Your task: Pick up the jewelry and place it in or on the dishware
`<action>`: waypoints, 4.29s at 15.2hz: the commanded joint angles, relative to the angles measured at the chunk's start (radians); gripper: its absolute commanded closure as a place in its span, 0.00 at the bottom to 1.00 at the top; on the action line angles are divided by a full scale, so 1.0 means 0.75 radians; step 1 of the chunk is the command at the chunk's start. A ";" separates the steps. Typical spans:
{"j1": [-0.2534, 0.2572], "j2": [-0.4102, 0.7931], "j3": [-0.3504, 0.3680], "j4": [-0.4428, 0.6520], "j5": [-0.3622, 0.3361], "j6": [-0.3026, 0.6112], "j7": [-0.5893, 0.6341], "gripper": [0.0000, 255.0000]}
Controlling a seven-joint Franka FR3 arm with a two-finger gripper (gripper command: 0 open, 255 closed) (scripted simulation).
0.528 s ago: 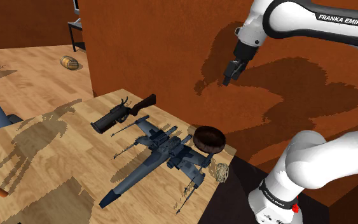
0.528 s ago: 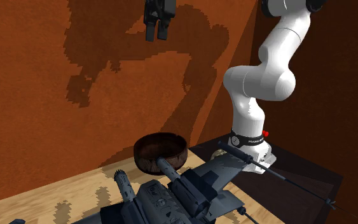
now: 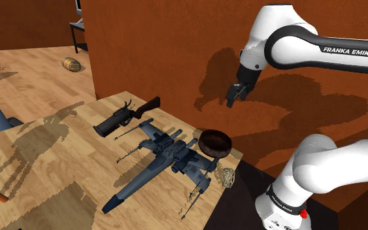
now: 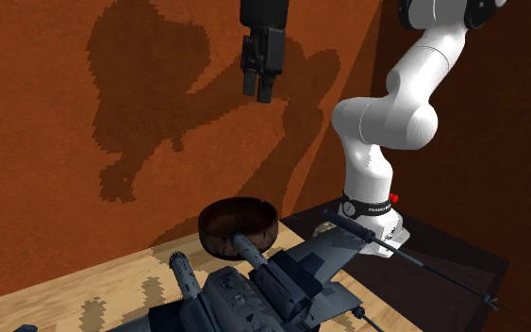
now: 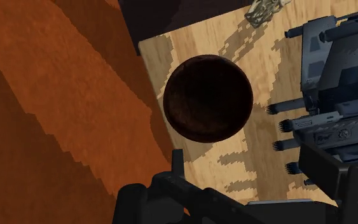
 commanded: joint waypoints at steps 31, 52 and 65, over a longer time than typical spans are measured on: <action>0.211 0.226 0.457 -0.623 0.247 0.469 1.098 0.00; 0.220 0.082 0.407 -0.530 0.229 0.236 1.066 1.00; 0.211 -0.028 0.350 -0.352 0.190 -0.049 1.030 1.00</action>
